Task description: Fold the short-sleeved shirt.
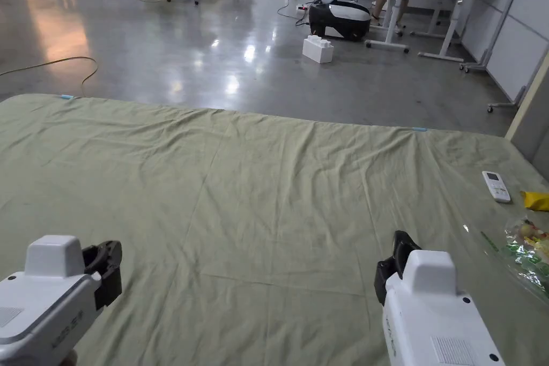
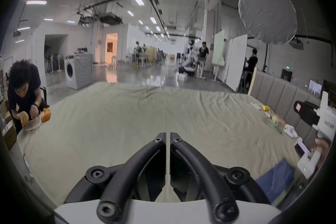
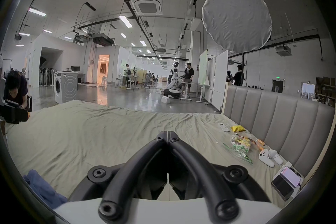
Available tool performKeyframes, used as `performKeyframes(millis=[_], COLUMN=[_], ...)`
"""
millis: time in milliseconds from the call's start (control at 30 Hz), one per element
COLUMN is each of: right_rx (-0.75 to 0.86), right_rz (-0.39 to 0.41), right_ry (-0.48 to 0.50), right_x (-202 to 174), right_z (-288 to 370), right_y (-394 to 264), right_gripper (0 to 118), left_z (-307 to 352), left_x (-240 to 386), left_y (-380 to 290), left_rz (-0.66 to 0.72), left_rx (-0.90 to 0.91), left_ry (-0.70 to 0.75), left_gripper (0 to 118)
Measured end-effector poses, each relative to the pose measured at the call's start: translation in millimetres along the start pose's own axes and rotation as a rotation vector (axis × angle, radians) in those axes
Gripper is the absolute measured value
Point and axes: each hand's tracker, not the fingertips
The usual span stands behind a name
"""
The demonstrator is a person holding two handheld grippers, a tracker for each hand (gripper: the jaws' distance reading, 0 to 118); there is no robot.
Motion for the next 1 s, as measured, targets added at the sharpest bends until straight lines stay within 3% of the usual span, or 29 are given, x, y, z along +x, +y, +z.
performKeyframes(millis=[333, 400, 467, 533, 567, 667, 833, 1000], right_rx=[-0.075, -0.083, -0.091, -0.099, -0.103, -0.114, -0.133, -0.147], right_rz=[0.023, 0.028, 0.034, 0.041, 0.044, 0.052, 0.073, 0.09], right_ry=[0.013, 0.019, 0.028, 0.033, 0.035, 0.041, 0.036, 0.031], right_x=[0.7, -1.9, -4.1, -6.7, -7.4, -8.7, -11.8, -14.0], right_z=[0.3, 1.7, 2.0, 2.2, 2.0, 1.3, 0.9, 2.6], right_y=[-24.1, -26.7, -29.2, -31.0, -31.7, -34.7, -38.5, -40.6], right_gripper=[0, 0, 0, 0, 0, 0, 0, 0], left_z=[-4.5, -9.1, -12.8, -18.8, -19.7, -24.5, -39.7, -46.9], left_x=[-103.6, -119.2, -134.3, -149.2, -153.7, -174.2, -200.4, -198.9], left_y=[-62.7, -76.3, -88.7, -101.5, -107.4, -123.5, -160.3, -174.1], left_rz=[0.199, 0.249, 0.308, 0.375, 0.398, 0.498, 0.82, 0.841], left_rx=[-0.393, -0.448, -0.485, -0.542, -0.567, -0.565, -0.631, -0.585], left_ry=[-0.186, -0.224, -0.268, -0.305, -0.323, -0.344, -0.505, -0.587], left_gripper=[4, 10, 39, 83, 91, 92, 91, 91])
